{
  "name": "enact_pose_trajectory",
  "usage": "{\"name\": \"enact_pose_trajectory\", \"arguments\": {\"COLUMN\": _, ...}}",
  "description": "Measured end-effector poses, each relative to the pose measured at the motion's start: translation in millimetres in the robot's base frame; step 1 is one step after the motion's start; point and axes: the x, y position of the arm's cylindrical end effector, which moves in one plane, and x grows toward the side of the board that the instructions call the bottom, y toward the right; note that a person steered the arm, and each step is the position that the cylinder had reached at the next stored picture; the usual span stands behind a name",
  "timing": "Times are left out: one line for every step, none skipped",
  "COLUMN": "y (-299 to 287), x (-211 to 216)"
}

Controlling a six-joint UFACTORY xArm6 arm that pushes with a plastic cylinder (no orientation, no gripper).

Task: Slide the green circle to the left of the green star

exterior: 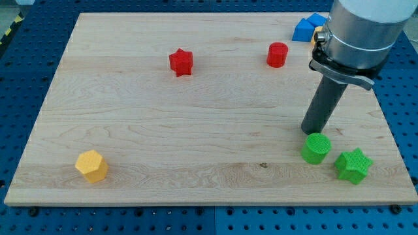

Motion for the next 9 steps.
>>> {"name": "enact_pose_trajectory", "arguments": {"y": -2, "x": 4}}
{"name": "enact_pose_trajectory", "arguments": {"y": -10, "x": 5}}
{"name": "enact_pose_trajectory", "arguments": {"y": -18, "x": 7}}
{"name": "enact_pose_trajectory", "arguments": {"y": -22, "x": 17}}
{"name": "enact_pose_trajectory", "arguments": {"y": -22, "x": 26}}
{"name": "enact_pose_trajectory", "arguments": {"y": -22, "x": 27}}
{"name": "enact_pose_trajectory", "arguments": {"y": -22, "x": 30}}
{"name": "enact_pose_trajectory", "arguments": {"y": -22, "x": 32}}
{"name": "enact_pose_trajectory", "arguments": {"y": -25, "x": 32}}
